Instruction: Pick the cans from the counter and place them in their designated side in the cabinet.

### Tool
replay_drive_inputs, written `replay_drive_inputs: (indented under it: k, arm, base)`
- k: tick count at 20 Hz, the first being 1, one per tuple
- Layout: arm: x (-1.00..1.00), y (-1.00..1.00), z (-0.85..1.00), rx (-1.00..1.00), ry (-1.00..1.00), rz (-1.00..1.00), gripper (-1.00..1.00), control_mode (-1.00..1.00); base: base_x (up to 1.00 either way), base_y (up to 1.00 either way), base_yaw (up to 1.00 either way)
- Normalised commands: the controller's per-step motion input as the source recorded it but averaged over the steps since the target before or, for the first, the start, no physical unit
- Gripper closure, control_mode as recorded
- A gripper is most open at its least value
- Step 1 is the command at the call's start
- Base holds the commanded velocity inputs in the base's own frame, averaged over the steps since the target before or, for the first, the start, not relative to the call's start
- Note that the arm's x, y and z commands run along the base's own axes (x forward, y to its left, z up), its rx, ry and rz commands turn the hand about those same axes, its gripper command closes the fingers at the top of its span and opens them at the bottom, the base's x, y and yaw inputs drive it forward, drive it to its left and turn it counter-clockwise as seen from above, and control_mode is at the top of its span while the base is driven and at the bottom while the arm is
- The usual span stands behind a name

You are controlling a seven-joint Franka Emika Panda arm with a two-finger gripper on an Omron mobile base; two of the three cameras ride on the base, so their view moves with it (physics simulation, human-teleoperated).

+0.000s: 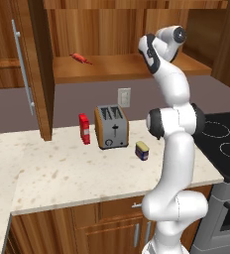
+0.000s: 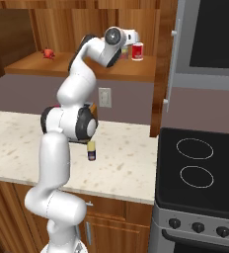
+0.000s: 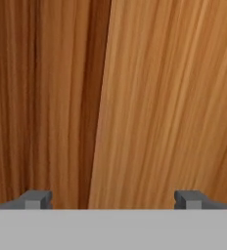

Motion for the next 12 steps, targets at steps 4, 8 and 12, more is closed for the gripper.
replay_drive_inputs:
  k: [4, 8, 12]
  arm:
    - [0.02, 0.0, 0.02, 0.0, -0.08, 0.03, -1.0, -1.0]
    - [0.05, 0.0, 0.03, 0.0, -0.09, 0.03, -1.0, -1.0]
    - [-0.32, -0.03, 0.29, 0.0, -0.1, 0.04, -1.0, -1.0]
  base:
    - [0.0, 0.0, 0.0]
    - [0.0, 0.0, 0.0]
    - [0.0, 0.0, 0.0]
